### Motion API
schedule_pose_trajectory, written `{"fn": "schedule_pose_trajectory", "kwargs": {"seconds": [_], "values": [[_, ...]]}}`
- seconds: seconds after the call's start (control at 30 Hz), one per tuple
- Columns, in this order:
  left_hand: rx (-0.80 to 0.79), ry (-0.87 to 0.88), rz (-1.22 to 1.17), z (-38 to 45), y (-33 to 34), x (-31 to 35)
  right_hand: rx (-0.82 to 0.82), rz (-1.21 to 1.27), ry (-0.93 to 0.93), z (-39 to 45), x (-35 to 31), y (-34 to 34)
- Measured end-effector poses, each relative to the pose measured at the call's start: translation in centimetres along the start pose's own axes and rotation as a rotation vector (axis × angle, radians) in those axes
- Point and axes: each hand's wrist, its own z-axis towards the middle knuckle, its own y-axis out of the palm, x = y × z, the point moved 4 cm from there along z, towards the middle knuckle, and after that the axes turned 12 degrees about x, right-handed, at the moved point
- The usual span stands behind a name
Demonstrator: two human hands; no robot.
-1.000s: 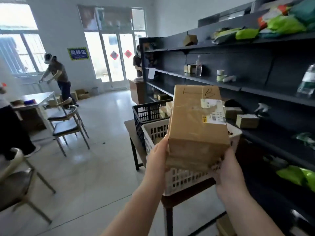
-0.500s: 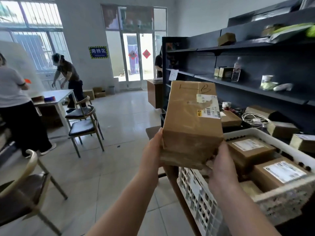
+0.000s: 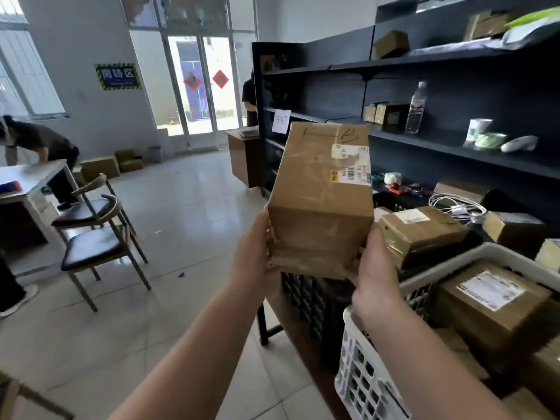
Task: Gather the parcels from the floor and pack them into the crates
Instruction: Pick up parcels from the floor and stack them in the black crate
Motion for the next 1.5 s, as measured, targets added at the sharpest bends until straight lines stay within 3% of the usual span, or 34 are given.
{"fn": "schedule_pose_trajectory", "kwargs": {"seconds": [0.17, 0.47, 0.57, 0.77, 1.17, 1.3, 1.4, 1.5], "values": [[-0.218, -0.037, 0.037, 8.1, 0.8, 0.0, 0.189, -0.026, -0.058, 3.1, 1.9, 4.6], [-0.445, -0.221, 0.192, 20.3, 4.0, -0.7, 0.508, -0.058, -0.123, 7.7, 4.8, 9.8], [-0.478, -0.288, 0.215, 23.1, 4.9, -2.0, 0.575, -0.084, -0.121, 10.3, 6.2, 10.4], [-0.544, -0.260, 0.249, 28.4, 7.2, -4.0, 0.653, -0.058, -0.100, 14.4, 8.5, 10.9], [-0.765, -0.326, 0.487, 34.2, 9.1, -6.0, 0.932, -0.034, -0.090, 15.4, 11.3, 12.5], [-0.782, -0.041, 0.557, 36.7, 8.1, -6.0, 0.943, -0.218, -0.016, 15.8, 13.3, 13.8], [-0.939, 0.015, 0.449, 37.0, 7.1, -6.5, 0.974, -0.308, -0.075, 16.0, 14.7, 14.3], [-1.079, 0.271, 0.467, 36.5, 6.2, -7.3, 1.017, -0.359, -0.055, 15.2, 15.7, 15.0]]}}
